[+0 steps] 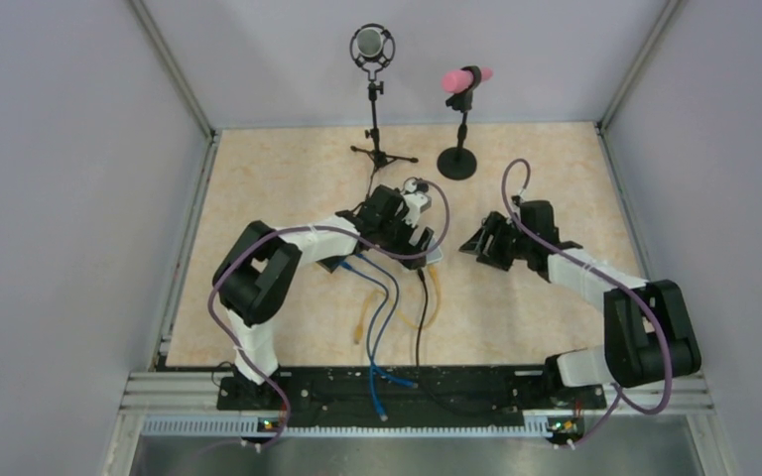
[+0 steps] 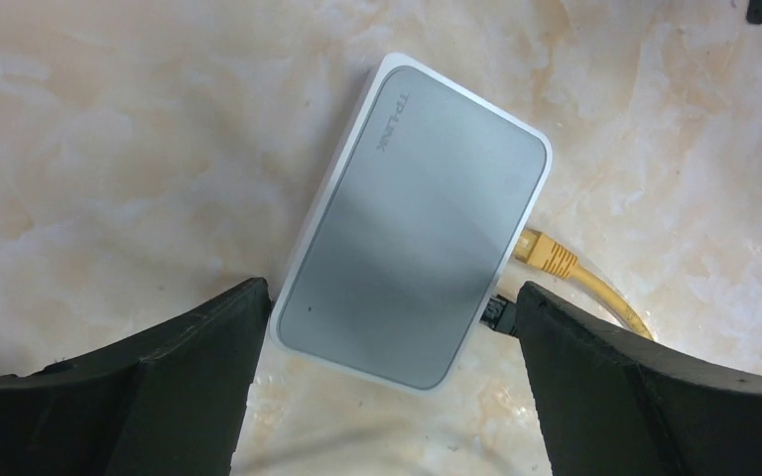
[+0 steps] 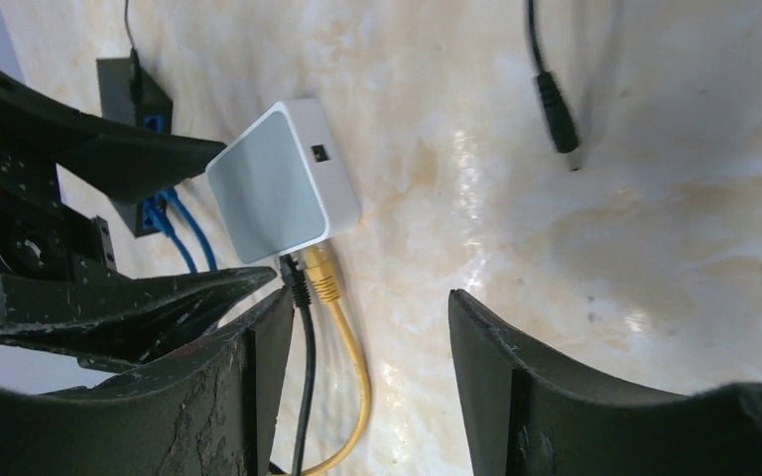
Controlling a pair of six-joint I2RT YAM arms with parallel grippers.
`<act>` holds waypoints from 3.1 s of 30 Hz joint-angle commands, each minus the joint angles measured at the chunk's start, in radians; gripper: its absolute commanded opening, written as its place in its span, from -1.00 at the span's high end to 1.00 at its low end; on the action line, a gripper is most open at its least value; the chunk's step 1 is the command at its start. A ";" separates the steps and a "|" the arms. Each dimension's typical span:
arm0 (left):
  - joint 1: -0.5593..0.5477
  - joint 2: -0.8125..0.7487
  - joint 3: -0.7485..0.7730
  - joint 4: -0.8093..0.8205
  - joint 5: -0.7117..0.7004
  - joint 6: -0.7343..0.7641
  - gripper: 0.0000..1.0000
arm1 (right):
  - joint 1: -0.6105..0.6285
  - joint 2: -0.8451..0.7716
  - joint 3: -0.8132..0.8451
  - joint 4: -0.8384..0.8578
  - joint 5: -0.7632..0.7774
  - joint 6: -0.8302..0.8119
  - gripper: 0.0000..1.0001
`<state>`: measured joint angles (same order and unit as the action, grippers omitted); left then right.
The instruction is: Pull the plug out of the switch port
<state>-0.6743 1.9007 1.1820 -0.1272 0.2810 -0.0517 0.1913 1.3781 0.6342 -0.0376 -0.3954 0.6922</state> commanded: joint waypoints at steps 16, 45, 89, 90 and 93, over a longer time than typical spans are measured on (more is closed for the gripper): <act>0.070 -0.127 -0.108 -0.022 0.056 0.066 -0.98 | 0.195 0.122 0.056 0.086 0.014 0.041 -0.17; -0.024 0.002 0.049 -0.181 -0.064 0.467 -0.97 | 0.195 0.139 -0.016 0.124 0.045 0.071 -0.16; -0.018 0.023 0.062 -0.214 0.081 0.302 0.76 | 0.196 0.304 -0.067 0.445 -0.135 0.178 0.34; -0.018 0.025 0.062 -0.215 0.091 0.301 0.76 | 0.195 0.308 -0.069 0.463 -0.144 0.186 0.34; -0.018 0.031 0.059 -0.215 0.106 0.299 0.76 | 0.194 0.323 -0.067 0.493 -0.160 0.197 0.70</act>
<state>-0.6918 1.9438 1.2675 -0.2993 0.3054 0.2813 0.3779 1.6783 0.5758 0.3840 -0.5270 0.8665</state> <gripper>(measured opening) 0.757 0.268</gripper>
